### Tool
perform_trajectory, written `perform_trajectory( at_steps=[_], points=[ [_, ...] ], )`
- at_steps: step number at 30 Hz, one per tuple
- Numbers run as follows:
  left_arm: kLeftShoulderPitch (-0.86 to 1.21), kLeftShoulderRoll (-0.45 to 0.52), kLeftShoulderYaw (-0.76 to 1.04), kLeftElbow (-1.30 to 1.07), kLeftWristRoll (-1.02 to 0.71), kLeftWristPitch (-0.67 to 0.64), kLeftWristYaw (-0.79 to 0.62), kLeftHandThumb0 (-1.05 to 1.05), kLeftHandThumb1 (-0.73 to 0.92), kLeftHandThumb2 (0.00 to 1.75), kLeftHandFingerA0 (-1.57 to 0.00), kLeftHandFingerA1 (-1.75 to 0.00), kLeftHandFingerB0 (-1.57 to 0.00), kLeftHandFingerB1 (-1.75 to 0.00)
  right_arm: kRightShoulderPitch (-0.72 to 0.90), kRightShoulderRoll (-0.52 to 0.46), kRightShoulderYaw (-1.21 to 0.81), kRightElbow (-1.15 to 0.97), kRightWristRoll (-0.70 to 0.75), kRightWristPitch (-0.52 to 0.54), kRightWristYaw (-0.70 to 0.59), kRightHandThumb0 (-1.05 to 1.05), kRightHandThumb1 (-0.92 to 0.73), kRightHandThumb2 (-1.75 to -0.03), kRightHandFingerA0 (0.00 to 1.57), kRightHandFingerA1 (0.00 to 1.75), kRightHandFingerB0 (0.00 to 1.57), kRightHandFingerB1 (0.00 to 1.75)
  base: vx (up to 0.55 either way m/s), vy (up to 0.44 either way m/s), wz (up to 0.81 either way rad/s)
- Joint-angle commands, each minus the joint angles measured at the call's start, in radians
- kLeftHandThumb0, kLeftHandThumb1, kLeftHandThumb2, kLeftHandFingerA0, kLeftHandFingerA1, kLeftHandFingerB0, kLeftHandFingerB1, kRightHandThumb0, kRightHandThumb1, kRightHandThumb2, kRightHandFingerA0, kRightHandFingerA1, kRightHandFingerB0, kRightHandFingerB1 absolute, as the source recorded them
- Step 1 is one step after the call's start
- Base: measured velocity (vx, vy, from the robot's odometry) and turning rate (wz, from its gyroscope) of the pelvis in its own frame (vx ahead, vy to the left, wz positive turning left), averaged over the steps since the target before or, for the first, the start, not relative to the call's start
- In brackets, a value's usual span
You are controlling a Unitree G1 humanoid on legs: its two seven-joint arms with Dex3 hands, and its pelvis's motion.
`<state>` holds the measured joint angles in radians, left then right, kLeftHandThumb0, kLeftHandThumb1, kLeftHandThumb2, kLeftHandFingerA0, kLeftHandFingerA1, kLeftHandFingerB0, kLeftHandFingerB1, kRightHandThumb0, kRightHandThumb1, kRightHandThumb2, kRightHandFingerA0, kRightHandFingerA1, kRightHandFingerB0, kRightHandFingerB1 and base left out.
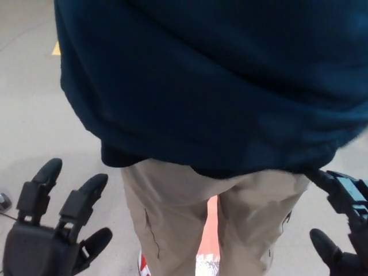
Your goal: A person hands a coat to the robot and the robot grabs it with both hands and holds it while the person wears the coat.
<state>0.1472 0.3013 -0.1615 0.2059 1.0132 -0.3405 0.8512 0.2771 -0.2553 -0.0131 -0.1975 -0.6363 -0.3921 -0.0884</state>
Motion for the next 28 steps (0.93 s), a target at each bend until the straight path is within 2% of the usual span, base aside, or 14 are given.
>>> perform_trajectory(
  at_steps=[1,4,5,6,8,11,13,14,16,17,18,20,22,28],
  points=[
    [-0.100,-0.009,-0.035,0.105,0.014,0.113,-0.041,-0.72,0.84,0.74,-0.49,-0.42,-0.39,-0.37,-0.071,-0.054,0.033,0.034,-0.069,0.191,0.144,-0.60,-0.84,-0.65,0.19,0.32,0.20,0.30,0.00,0.000,0.00],
    [-0.145,-0.019,-0.060,0.188,0.006,0.158,-0.080,-0.66,0.89,0.67,-0.57,-0.40,-0.51,-0.38,-0.110,-0.087,0.057,0.038,-0.087,0.267,0.233,-0.57,-0.82,-0.68,0.20,0.33,0.20,0.31,0.00,0.000,0.00],
    [-0.160,-0.016,-0.069,0.219,0.010,0.181,-0.108,-0.66,0.84,0.69,-0.60,-0.41,-0.52,-0.38,-0.134,-0.115,0.075,0.034,-0.096,0.319,0.327,-0.32,-0.63,-1.12,0.00,0.46,0.00,0.45,0.00,0.000,0.00],
    [-0.168,-0.014,-0.072,0.232,0.008,0.189,-0.127,-0.62,0.74,1.09,-0.56,-0.58,-0.43,-0.51,-0.148,-0.127,0.084,0.033,-0.096,0.344,0.372,-0.32,-0.63,-1.12,0.00,0.46,0.00,0.45,0.00,0.000,0.00],
    [-0.191,-0.002,-0.083,0.262,-0.002,0.194,-0.171,-0.62,0.74,1.08,-0.55,-0.58,-0.44,-0.52,-0.180,-0.153,0.105,0.036,-0.100,0.390,0.450,-0.55,-0.83,-0.69,0.20,0.32,0.20,0.30,0.00,0.000,0.00],
    [-0.218,0.022,-0.102,0.284,-0.001,0.199,-0.247,-0.63,0.89,0.68,-0.57,-0.38,-0.54,-0.37,-0.220,-0.179,0.134,0.056,-0.107,0.420,0.518,-0.55,-0.81,-0.70,0.20,0.32,0.21,0.32,0.00,0.000,0.00],
    [-0.247,0.051,-0.120,0.300,-0.015,0.170,-0.341,-0.61,0.75,1.11,-0.40,-0.52,-0.40,-0.50,-0.267,-0.196,0.159,0.108,-0.111,0.409,0.537,-0.56,-0.79,-0.69,0.22,0.32,0.24,0.32,0.00,0.000,0.00],
    [-0.269,0.063,-0.128,0.314,-0.023,0.165,-0.390,-0.68,0.92,0.73,-0.45,-0.35,-0.48,-0.36,-0.301,-0.201,0.176,0.137,-0.111,0.415,0.554,-0.55,-0.80,-0.64,0.19,0.29,0.25,0.31,0.00,0.000,0.00],
    [-0.282,0.071,-0.133,0.325,-0.030,0.157,-0.407,-0.70,0.92,0.74,-0.42,-0.35,-0.47,-0.36,-0.327,-0.207,0.191,0.159,-0.110,0.416,0.565,-0.55,-0.81,-0.65,0.19,0.29,0.25,0.31,0.00,0.000,0.00],
    [-0.290,0.078,-0.136,0.329,-0.039,0.154,-0.436,-0.70,0.78,1.13,-0.32,-0.48,-0.38,-0.49,-0.349,-0.211,0.203,0.183,-0.115,0.409,0.565,-0.30,-0.56,-1.08,0.07,0.48,0.09,0.47,0.00,0.000,0.00],
    [-0.299,0.084,-0.141,0.332,-0.050,0.152,-0.476,-0.72,0.80,1.15,-0.31,-0.47,-0.35,-0.47,-0.373,-0.218,0.221,0.210,-0.134,0.396,0.557,-0.30,-0.55,-1.08,0.08,0.48,0.10,0.47,0.00,0.000,0.00],
    [-0.308,0.092,-0.146,0.337,-0.063,0.148,-0.509,-0.73,0.80,1.16,-0.30,-0.46,-0.33,-0.47,-0.394,-0.226,0.244,0.233,-0.155,0.387,0.547,-0.59,-0.79,-0.68,0.26,0.32,0.26,0.31,0.00,0.000,0.00],
    [-0.310,0.096,-0.149,0.337,-0.074,0.147,-0.532,-0.78,0.92,0.79,-0.35,-0.34,-0.38,-0.34,-0.404,-0.230,0.261,0.244,-0.165,0.385,0.535,-0.61,-0.79,-0.67,0.27,0.31,0.28,0.31,0.00,0.000,0.00],
    [-0.301,0.101,-0.158,0.323,-0.083,0.166,-0.570,-0.79,0.92,0.79,-0.33,-0.33,-0.36,-0.34,-0.413,-0.237,0.298,0.263,-0.185,0.389,0.503,-0.60,-0.86,-0.66,0.28,0.30,0.31,0.32,0.00,0.000,0.00]
  ],
)
